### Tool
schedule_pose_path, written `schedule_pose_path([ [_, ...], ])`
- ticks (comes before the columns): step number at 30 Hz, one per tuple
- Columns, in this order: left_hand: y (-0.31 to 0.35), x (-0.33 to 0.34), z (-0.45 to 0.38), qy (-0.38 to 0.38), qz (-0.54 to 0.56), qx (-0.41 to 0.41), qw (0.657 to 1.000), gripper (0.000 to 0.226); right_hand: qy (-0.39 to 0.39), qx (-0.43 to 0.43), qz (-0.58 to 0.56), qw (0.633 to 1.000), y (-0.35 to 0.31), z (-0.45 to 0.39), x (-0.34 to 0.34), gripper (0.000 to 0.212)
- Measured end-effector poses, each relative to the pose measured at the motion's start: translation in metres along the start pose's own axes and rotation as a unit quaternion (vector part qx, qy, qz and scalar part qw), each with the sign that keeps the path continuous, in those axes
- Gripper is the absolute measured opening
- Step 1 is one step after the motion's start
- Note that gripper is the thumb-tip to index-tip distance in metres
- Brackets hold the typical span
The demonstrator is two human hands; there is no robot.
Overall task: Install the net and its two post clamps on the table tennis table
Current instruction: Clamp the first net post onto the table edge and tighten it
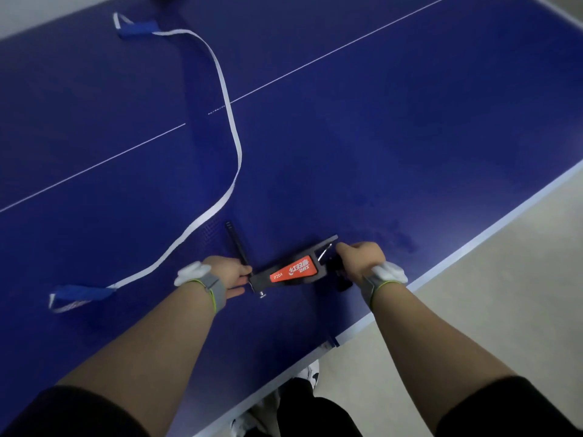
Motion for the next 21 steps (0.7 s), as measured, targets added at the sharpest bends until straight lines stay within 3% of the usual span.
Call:
schedule_pose_path([
  [5,-0.018,-0.017,0.020,-0.022,0.027,0.054,0.998,0.041,0.026,-0.042,-0.082,0.995,0.012,0.035,-0.008,0.031],
  [13,-0.068,-0.051,0.066,-0.064,0.032,0.151,0.986,0.041,0.058,-0.066,-0.216,0.973,0.047,0.115,0.009,0.022],
  [18,-0.094,-0.062,0.099,-0.067,-0.044,0.249,0.965,0.042,0.096,-0.043,-0.325,0.940,0.086,0.156,0.022,0.012],
  [21,-0.102,-0.062,0.122,-0.061,-0.138,0.341,0.928,0.035,0.104,-0.017,-0.353,0.929,0.112,0.162,0.028,0.009],
])
Point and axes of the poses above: each hand's wrist, its own z-axis away from the middle knuckle, its own x-axis out of the palm, y = z × x, the point moved 6 cm from there along -z, towards the middle knuckle, and after that the axes turned 14 degrees about -z, right-handed, at the moved point
